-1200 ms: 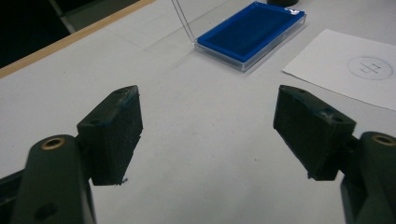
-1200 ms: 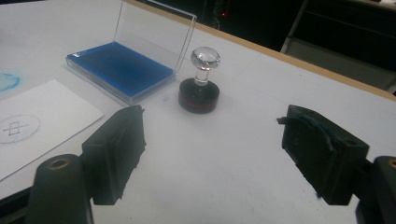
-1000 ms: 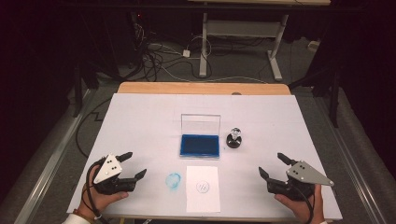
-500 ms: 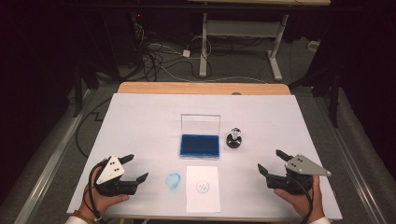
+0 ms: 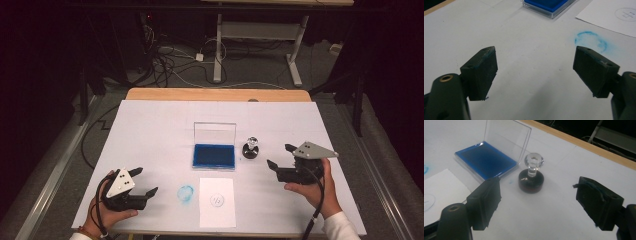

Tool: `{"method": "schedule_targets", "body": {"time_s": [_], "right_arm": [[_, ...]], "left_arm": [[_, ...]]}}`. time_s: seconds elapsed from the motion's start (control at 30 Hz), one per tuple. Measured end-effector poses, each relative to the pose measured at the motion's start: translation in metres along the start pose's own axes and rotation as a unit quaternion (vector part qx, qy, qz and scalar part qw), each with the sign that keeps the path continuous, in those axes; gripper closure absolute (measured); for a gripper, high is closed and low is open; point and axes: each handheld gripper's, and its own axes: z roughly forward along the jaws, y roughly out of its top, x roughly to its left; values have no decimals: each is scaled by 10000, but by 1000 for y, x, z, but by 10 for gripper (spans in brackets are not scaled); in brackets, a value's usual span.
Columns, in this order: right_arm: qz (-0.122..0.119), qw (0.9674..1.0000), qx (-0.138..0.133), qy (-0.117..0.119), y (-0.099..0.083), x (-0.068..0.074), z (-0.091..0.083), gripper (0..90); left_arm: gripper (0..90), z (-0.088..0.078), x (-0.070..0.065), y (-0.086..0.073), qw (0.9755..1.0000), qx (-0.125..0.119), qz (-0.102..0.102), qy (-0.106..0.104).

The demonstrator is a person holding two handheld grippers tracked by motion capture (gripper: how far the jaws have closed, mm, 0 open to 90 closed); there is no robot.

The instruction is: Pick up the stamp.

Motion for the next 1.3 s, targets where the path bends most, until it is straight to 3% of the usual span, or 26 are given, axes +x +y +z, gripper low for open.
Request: {"method": "schedule_targets", "body": {"time_s": [0.17, 0.27, 0.5, 0.63, 0.93, 1.0, 1.3], "right_arm": [[-93, 9998, 177, 59, 17, -2, 13, 203], [-145, 9987, 423, 227, 28, -5, 32, 203], [-99, 9975, 662, 223, 34, -4, 63, 209], [46, 9950, 929, 371, 34, -6, 86, 238], [39, 9922, 1196, 351, 35, -7, 107, 310], [-30, 9913, 1279, 305, 35, -7, 112, 360], [-105, 9913, 1258, 366, 38, -4, 116, 454]], "left_arm": [[190, 2, 0, 0, 10000, 11, -28, -29], [191, 3, 0, 0, 10000, 62, 11, -58], [193, 4, -1, -1, 9999, 120, 57, -83], [194, 3, -1, -1, 9999, 120, 64, -87], [196, 4, -1, -2, 9997, 166, 81, -164], [206, 4, -2, -2, 9996, 168, 93, -195], [207, 7, -4, -2, 9994, 226, 100, -223]]}}
